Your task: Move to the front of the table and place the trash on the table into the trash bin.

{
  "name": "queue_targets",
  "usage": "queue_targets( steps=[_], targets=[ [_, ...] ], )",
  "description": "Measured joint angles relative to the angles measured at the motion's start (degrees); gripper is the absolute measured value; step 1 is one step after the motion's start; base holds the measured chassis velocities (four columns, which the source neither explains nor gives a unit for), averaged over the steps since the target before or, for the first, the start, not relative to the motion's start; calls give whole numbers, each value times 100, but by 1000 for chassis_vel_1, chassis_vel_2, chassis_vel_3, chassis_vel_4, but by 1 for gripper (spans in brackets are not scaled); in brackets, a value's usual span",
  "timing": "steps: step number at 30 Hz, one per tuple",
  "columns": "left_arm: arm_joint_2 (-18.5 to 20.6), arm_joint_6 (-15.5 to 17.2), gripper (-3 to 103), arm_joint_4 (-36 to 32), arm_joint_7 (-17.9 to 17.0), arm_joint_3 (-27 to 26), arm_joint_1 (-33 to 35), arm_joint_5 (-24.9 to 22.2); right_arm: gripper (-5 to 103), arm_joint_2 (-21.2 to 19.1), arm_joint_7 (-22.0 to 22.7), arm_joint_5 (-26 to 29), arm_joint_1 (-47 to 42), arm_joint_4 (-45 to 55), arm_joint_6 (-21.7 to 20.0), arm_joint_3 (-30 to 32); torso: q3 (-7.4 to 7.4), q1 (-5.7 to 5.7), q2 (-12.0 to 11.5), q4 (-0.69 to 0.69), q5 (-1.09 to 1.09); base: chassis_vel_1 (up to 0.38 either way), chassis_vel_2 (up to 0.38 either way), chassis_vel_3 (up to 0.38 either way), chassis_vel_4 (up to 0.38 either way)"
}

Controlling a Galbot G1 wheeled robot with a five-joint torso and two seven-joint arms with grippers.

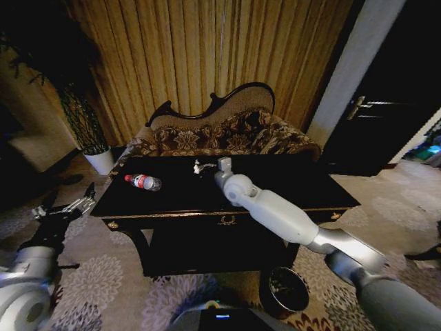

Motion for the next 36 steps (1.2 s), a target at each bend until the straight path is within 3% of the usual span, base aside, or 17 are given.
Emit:
queue_targets(
  steps=[5, 11, 19, 24, 36],
  targets=[
    [50, -117, 100, 34, 72, 79, -82, 3, 0, -444, -455, -536, -446, 5, 295, 808, 0, 0, 0, 0, 0, 0, 0, 0, 0],
    [54, -184, 100, 63, 157, 152, -115, 6, 0, -801, -674, -806, -883, 93, 387, 1392, 0, 0, 0, -1, 1, 0, 0, 0, 0],
    [104, -287, 100, 176, 283, 269, -192, 10, 0, -1430, -957, -1328, -2451, 355, 729, 2924, 0, 0, 1, -2, 0, 0, 0, 0, 0],
    [136, -294, 100, 256, 289, 272, -215, -2, 0, -1514, -940, -1698, -3255, 601, 762, 3659, 0, 0, 1, -3, 0, 0, 0, 0, 0],
    [283, -359, 100, 515, 374, 234, -216, -251, 0, -1334, -927, -1673, -4744, 1295, 750, 4929, -1, 0, 1, -1, -2, 0, 0, 0, 0]
  ],
)
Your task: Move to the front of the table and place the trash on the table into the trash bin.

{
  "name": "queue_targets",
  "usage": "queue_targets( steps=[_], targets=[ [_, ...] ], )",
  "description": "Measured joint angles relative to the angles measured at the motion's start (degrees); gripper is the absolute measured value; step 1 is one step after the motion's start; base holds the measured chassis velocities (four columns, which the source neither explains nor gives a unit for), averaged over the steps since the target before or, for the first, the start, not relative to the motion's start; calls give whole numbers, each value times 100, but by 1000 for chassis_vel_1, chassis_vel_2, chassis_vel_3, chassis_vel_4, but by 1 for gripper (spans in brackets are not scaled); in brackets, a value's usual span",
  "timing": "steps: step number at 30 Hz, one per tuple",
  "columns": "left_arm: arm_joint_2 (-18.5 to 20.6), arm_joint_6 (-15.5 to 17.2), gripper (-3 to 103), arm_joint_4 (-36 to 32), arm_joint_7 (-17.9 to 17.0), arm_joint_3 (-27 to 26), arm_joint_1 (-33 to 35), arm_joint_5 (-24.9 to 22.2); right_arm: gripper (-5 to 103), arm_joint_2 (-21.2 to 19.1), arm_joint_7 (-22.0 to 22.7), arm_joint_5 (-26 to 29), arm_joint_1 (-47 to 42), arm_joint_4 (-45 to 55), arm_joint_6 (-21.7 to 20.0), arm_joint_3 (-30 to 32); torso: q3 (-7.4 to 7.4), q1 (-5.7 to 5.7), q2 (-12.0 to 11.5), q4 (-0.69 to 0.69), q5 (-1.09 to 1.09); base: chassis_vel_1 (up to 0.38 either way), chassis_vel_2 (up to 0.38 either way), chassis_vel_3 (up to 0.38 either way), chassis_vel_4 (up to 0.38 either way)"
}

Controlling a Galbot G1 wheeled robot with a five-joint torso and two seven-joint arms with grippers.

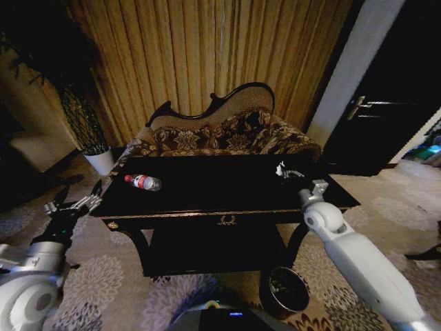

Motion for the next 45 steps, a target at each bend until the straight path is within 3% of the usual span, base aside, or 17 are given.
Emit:
queue_targets(
  steps=[4, 12, 45],
  targets=[
    [50, -27, 100, 81, 50, -20, -9, -36, 0, 97, -15, -34, -526, 218, 25, 517, 0, 0, 0, -1, 1, 0, 0, 0, 0],
    [103, -50, 100, 177, 85, -21, 0, -56, 0, 275, -25, -130, -987, 491, 119, 918, 1, 0, 0, 0, 0, 0, 0, 0, 0],
    [55, -80, 100, 105, 94, -120, 105, -120, 0, 338, -1, -130, -1256, 704, 229, 1089, 1, 1, -1, 0, 1, 33, -34, -39, 34]
  ],
)
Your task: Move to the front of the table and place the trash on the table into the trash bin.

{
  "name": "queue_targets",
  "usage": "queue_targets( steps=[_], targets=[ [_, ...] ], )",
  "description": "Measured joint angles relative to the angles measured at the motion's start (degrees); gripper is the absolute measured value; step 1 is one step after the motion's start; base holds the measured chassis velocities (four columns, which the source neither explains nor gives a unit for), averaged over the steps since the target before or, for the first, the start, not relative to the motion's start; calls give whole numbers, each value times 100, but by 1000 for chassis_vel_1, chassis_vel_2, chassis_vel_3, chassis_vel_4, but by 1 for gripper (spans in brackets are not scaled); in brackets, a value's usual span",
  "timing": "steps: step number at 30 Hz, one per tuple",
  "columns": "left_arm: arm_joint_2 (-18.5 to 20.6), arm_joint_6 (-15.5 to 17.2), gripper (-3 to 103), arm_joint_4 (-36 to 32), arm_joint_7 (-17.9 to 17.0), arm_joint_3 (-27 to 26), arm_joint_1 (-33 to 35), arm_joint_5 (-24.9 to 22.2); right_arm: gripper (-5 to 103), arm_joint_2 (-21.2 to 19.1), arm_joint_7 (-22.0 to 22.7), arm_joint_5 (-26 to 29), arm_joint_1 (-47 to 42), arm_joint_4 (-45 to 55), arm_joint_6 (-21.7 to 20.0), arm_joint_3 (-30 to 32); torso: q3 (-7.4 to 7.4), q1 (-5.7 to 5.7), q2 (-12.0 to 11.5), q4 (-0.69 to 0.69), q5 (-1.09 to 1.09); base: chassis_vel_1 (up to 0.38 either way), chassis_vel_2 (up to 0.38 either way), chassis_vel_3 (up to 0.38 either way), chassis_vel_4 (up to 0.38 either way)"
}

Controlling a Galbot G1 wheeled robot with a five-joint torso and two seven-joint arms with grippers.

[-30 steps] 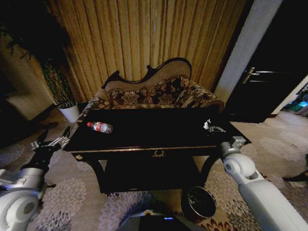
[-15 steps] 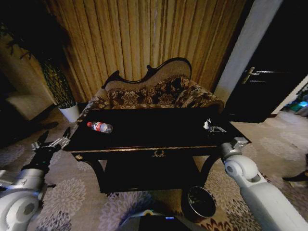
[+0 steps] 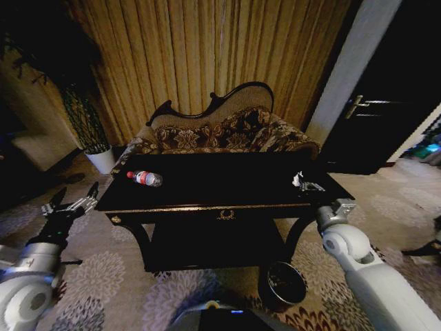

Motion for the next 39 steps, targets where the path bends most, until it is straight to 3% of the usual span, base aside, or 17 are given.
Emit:
queue_targets(
  steps=[24, 39],
  targets=[
    [-41, -24, 100, -20, -1, -13, 11, 0, 0, 83, 7, -150, 55, -137, 126, -102, 0, -1, 1, 1, -1, 130, -132, -136, 129],
    [-69, -48, 100, -17, 9, -8, 1, 2, 0, 582, -128, -501, 64, -1123, 332, -549, 1, 2, -1, 0, -1, 28, -35, -30, 31]
  ],
)
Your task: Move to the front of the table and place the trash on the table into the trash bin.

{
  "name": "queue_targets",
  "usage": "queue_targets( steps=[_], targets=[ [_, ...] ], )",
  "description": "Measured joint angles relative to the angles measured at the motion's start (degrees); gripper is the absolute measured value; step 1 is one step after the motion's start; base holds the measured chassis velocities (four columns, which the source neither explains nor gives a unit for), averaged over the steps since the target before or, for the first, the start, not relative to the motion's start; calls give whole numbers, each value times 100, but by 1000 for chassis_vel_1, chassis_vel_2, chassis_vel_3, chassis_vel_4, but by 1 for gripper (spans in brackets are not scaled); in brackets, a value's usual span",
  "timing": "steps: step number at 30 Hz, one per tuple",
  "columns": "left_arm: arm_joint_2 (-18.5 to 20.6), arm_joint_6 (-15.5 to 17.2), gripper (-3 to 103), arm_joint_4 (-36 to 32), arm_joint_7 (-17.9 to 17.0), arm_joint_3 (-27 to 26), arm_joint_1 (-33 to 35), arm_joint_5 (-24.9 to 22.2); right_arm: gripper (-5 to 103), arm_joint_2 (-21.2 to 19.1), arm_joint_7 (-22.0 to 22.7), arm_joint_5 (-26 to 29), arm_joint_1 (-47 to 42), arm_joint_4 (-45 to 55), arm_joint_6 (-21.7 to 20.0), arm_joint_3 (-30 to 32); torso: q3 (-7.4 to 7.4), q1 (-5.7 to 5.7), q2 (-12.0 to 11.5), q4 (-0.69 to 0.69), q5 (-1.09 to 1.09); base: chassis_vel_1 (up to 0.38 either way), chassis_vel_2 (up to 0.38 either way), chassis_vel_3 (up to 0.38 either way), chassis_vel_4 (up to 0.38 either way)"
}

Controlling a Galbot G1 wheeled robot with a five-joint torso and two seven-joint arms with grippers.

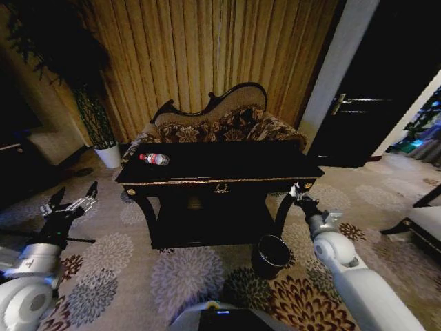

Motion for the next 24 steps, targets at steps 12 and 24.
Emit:
queue_targets(
  steps=[12, 24],
  targets=[
    [-21, -9, 100, -8, 6, 8, -13, 7, 0, 559, -172, -771, 325, -1568, 477, -558, -1, -1, 1, 0, 1, 0, 0, 0, 0],
    [-35, -56, 100, 7, 22, -18, 7, 8, 0, 955, -341, -1203, 1045, -4061, 1075, -836, -1, -2, 1, 0, 1, 0, 0, 0, 0]
  ],
)
